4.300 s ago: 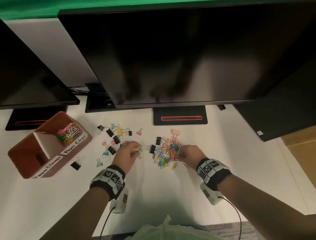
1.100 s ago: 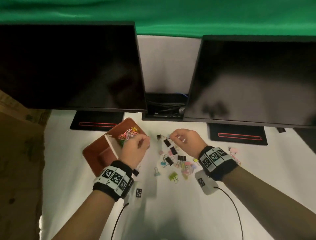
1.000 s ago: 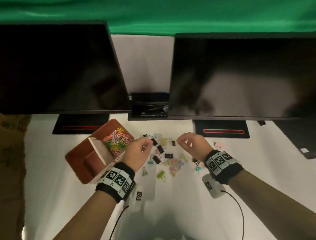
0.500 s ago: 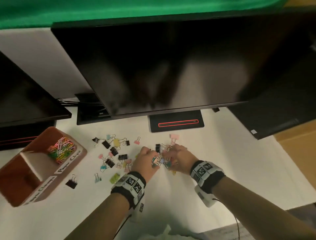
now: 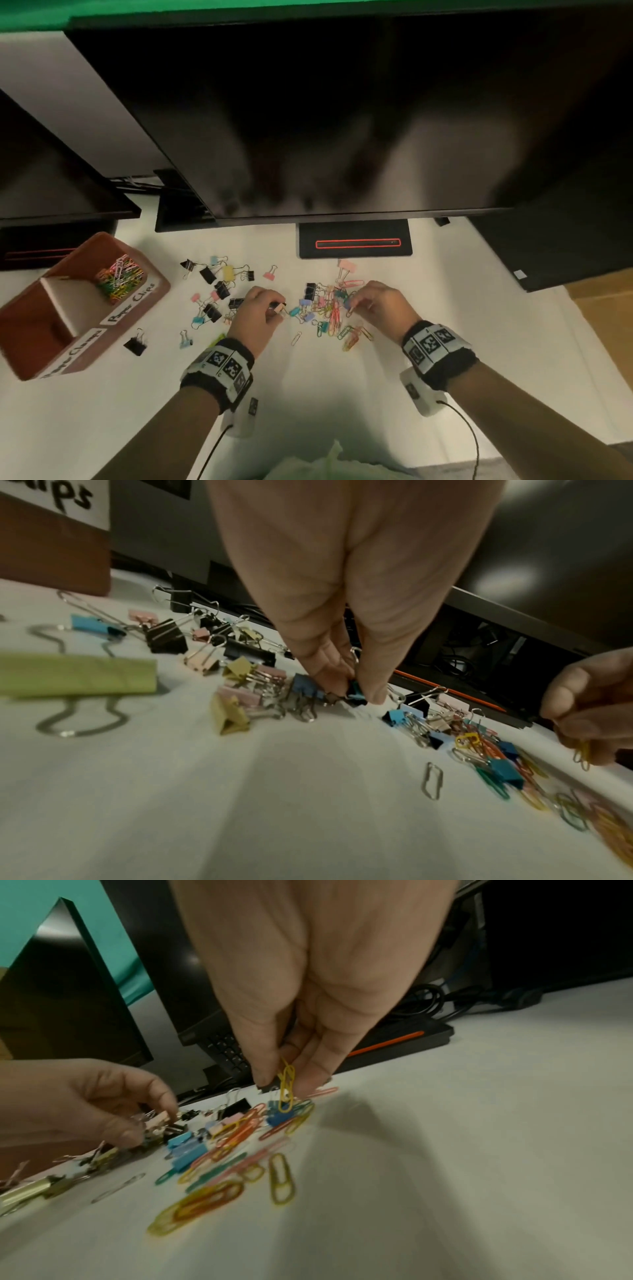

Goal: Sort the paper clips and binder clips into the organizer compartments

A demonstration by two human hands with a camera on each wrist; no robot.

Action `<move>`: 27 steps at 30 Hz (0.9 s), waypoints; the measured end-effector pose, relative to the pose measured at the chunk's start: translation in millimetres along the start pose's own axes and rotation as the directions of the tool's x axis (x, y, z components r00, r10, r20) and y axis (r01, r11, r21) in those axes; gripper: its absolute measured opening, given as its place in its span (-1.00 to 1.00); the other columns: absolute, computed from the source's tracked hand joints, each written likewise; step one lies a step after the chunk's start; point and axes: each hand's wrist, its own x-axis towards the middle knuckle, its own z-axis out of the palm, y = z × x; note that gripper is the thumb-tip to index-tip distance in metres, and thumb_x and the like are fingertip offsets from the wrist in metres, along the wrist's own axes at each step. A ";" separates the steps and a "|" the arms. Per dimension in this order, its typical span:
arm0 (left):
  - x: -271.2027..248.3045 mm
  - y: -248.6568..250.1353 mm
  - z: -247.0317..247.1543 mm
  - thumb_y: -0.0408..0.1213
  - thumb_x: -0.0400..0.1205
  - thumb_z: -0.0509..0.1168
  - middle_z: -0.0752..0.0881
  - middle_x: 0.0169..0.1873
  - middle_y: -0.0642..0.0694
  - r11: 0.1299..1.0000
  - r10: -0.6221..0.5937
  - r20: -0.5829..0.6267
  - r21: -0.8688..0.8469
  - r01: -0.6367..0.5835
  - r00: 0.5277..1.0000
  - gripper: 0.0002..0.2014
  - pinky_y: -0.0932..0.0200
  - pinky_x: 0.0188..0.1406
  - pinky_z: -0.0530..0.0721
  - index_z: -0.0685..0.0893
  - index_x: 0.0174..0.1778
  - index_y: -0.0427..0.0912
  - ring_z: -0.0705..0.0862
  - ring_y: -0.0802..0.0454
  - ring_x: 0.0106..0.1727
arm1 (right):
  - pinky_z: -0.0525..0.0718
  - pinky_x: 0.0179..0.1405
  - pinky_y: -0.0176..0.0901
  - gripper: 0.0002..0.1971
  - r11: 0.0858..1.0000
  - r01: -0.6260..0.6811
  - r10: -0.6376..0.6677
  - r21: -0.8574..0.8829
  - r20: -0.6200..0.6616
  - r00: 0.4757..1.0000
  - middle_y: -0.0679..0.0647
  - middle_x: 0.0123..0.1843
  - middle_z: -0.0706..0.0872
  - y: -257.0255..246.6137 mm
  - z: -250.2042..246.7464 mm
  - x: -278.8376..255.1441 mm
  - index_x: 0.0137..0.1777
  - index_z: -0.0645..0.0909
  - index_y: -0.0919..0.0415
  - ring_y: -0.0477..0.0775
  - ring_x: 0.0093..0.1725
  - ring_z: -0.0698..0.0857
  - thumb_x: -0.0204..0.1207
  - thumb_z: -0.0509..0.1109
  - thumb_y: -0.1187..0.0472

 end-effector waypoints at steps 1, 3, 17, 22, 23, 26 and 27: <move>-0.1 0.2 -0.2 -0.53 0.49 0.37 0.52 0.06 -0.02 1.000 -0.010 -0.001 -0.010 0.010 1.000 -0.70 0.40 0.03 0.57 0.66 0.09 -0.17 0.57 0.27 -0.21 | 0.51 -0.10 -0.62 -0.91 1.000 -0.019 0.019 0.005 -0.008 1.000 -0.15 -0.16 0.60 3.0 -4.3 -0.2 -0.08 0.75 0.12 -0.32 -0.23 0.56 0.47 0.46 0.29; -0.1 1.2 0.6 -0.55 0.47 0.38 0.54 0.07 -0.04 0.999 -0.021 0.004 -0.040 0.021 1.000 -0.66 0.29 0.08 0.65 0.66 0.13 -0.16 0.63 0.18 -0.18 | 0.61 0.00 -0.43 -0.91 0.997 -0.071 0.071 0.015 -0.014 0.997 -0.07 -0.11 0.64 8.4 -9.6 0.0 -0.06 0.74 0.14 -0.16 -0.18 0.62 0.48 0.45 0.29; -9.3 -0.4 -3.5 -0.54 0.45 0.40 0.58 -0.05 -0.02 0.993 -0.064 -0.013 -0.099 0.062 0.998 -0.69 0.19 0.07 0.68 0.67 0.08 -0.17 0.67 0.05 -0.12 | 0.45 0.31 -0.14 -0.51 0.984 -0.032 0.072 -0.173 0.230 0.971 0.03 0.20 0.52 10.7 9.7 -21.2 0.23 0.60 0.03 0.06 0.20 0.49 0.29 0.59 0.06; -16.3 -3.8 -7.3 -0.53 0.44 0.43 0.69 -0.18 -0.03 0.982 -0.068 -0.027 -0.180 0.063 0.997 -0.70 0.51 -0.13 0.57 0.68 0.03 -0.15 0.66 0.12 -0.12 | 0.49 0.31 -0.08 -0.56 0.982 0.043 0.001 -0.182 0.239 0.971 0.07 0.26 0.54 0.0 25.9 -25.5 0.28 0.59 0.03 0.12 0.23 0.50 0.39 0.52 0.16; -17.2 -4.5 -8.2 -0.52 0.44 0.43 0.70 -0.19 -0.03 0.980 -0.071 -0.026 -0.189 0.065 0.997 -0.71 0.52 -0.14 0.56 0.69 0.01 -0.13 0.67 0.13 -0.12 | 0.49 0.30 -0.10 -0.61 0.981 0.055 -0.011 -0.187 0.231 0.973 0.08 0.27 0.56 -1.7 28.3 -25.5 0.27 0.61 0.04 0.13 0.23 0.52 0.42 0.49 0.17; -20.7 -4.8 -9.9 -0.51 0.46 0.41 0.69 -0.23 0.01 0.982 -0.071 -0.028 -0.179 0.065 0.997 -0.74 0.51 -0.13 0.54 0.69 -0.06 -0.06 0.66 0.17 -0.15 | 0.48 0.22 -0.20 -0.74 0.982 0.055 -0.017 -0.180 0.204 0.979 0.09 0.19 0.65 -3.9 32.8 -23.8 0.17 0.69 0.09 0.14 0.21 0.56 0.48 0.45 0.21; -22.0 -4.5 -10.3 -0.51 0.47 0.40 0.67 -0.24 0.03 0.983 -0.068 -0.028 -0.172 0.062 0.997 -0.74 0.49 -0.13 0.55 0.69 -0.08 -0.05 0.65 0.17 -0.17 | 0.48 0.20 -0.23 -0.76 0.983 0.050 -0.014 -0.178 0.199 0.980 0.08 0.16 0.67 -4.5 33.1 -23.0 0.15 0.70 0.10 0.12 0.20 0.57 0.48 0.45 0.22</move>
